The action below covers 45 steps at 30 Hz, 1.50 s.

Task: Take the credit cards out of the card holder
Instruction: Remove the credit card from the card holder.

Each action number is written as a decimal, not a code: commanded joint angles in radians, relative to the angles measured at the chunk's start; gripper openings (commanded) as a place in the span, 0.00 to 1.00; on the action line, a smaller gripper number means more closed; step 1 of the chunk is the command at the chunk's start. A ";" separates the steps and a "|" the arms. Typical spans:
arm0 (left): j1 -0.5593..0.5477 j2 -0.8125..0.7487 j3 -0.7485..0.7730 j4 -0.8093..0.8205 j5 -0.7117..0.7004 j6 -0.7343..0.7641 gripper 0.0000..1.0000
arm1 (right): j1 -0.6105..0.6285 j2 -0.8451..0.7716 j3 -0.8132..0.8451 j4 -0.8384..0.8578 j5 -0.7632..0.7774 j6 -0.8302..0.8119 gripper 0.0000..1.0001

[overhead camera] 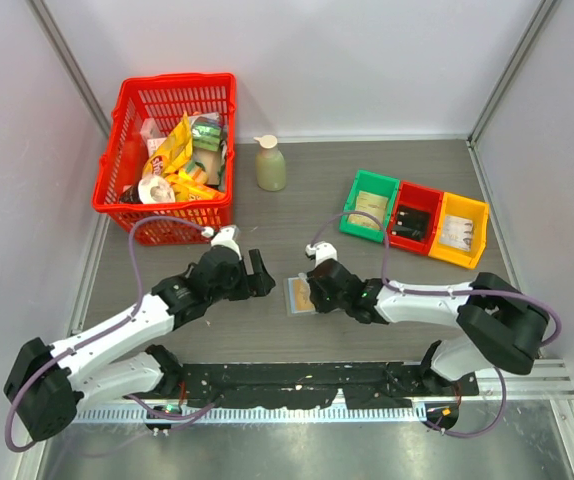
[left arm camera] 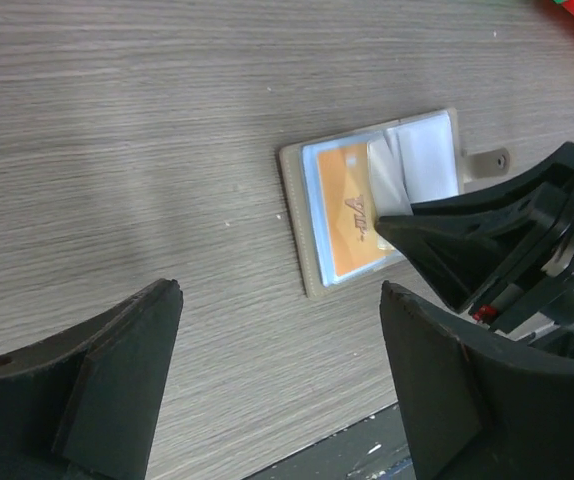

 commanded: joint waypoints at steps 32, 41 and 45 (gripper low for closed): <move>-0.135 0.660 0.135 0.296 0.142 -0.084 0.09 | -0.298 -0.477 -0.224 -0.130 0.019 0.188 0.36; -0.142 0.654 0.149 0.293 0.138 -0.079 0.09 | -0.296 -0.534 -0.114 -0.074 -0.239 0.074 0.46; -0.142 0.655 0.163 0.300 0.142 -0.084 0.09 | -0.261 -0.473 -0.102 -0.006 -0.329 0.063 0.46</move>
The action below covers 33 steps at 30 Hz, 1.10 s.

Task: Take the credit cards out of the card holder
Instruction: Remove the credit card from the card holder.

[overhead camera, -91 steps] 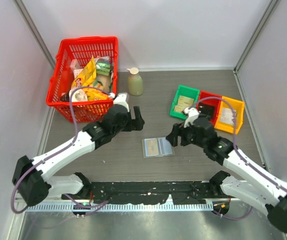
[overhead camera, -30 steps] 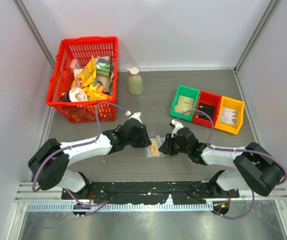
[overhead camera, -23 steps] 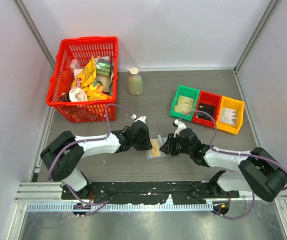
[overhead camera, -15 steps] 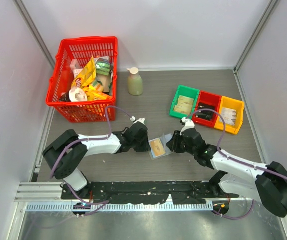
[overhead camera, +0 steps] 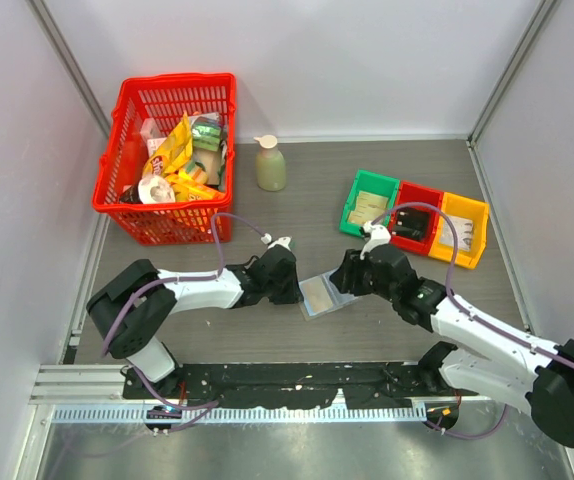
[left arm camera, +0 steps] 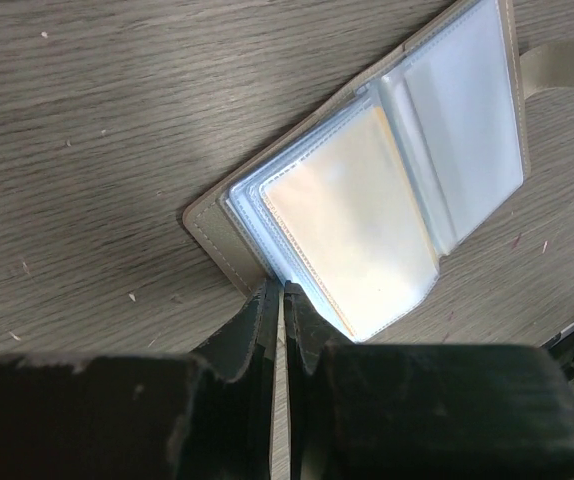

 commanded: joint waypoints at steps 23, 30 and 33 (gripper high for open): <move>-0.007 -0.012 -0.005 -0.015 -0.054 0.003 0.07 | 0.215 0.397 0.091 0.113 0.068 -0.264 0.62; -0.007 -0.015 -0.004 -0.024 -0.057 0.003 0.07 | 0.235 0.443 0.102 0.077 0.137 -0.238 0.55; -0.007 -0.025 -0.005 -0.032 -0.064 0.003 0.07 | 0.234 0.424 0.085 0.084 0.145 -0.216 0.46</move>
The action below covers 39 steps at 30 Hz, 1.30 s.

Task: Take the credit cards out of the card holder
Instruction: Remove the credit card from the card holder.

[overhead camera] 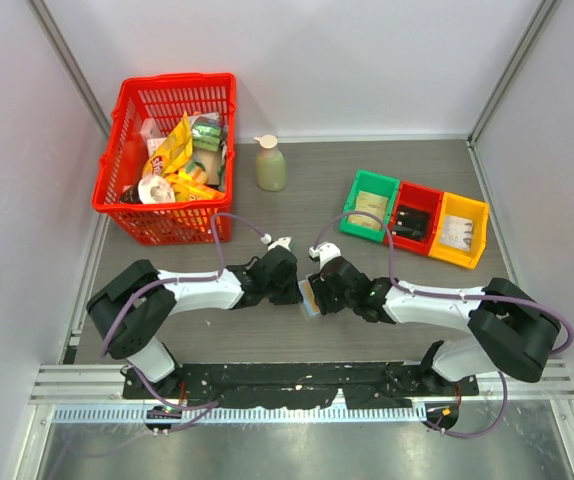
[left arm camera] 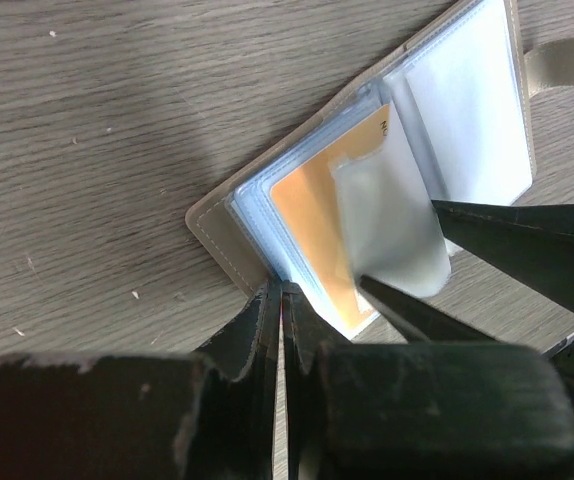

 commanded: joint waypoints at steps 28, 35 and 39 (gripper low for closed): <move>0.003 0.113 0.141 0.015 -0.076 0.051 0.03 | -0.233 -0.099 -0.161 0.249 -0.405 0.178 0.33; 0.000 0.094 0.148 0.060 -0.020 0.049 0.07 | -0.233 -0.175 -0.152 0.212 -0.351 0.183 0.52; 0.000 0.100 0.177 0.072 0.021 0.053 0.07 | -0.233 -0.272 -0.166 0.191 -0.255 0.195 0.57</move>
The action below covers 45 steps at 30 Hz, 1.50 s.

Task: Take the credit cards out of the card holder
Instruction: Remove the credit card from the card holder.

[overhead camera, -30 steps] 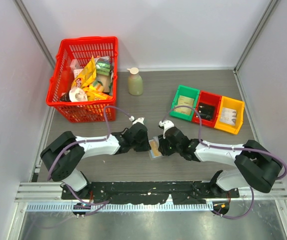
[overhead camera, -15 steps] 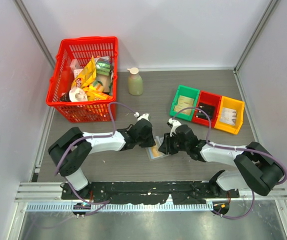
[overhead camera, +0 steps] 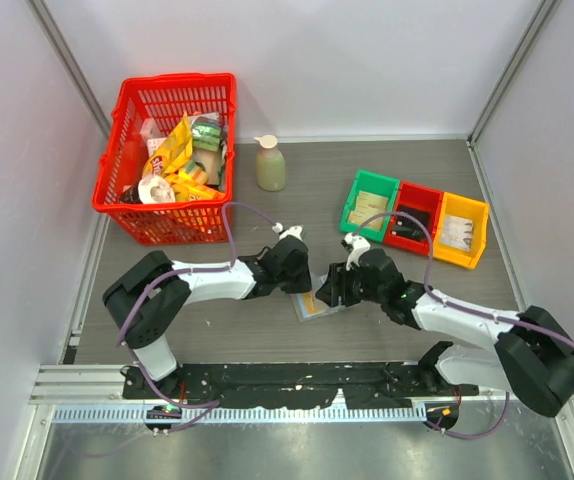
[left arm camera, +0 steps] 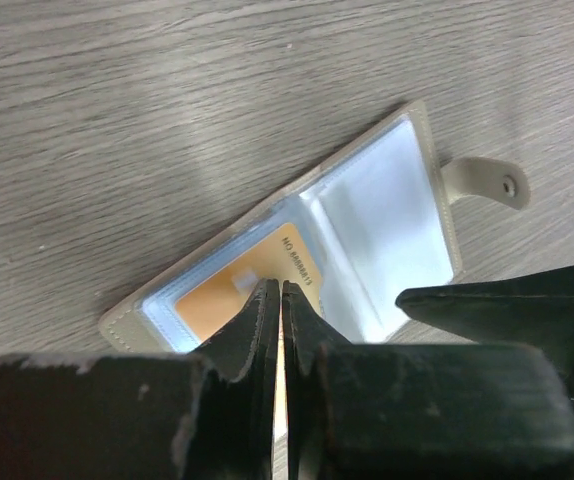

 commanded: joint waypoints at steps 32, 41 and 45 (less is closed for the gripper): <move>0.094 -0.123 0.107 -0.001 0.063 0.001 0.13 | -0.011 -0.158 -0.059 0.119 0.024 0.101 0.42; 0.081 -0.283 -0.079 -0.037 0.096 -0.001 0.12 | -0.080 0.034 -0.073 0.283 -0.091 0.158 0.39; 0.044 -0.248 -0.073 -0.030 0.132 0.016 0.12 | -0.116 0.088 -0.094 0.355 -0.148 0.195 0.38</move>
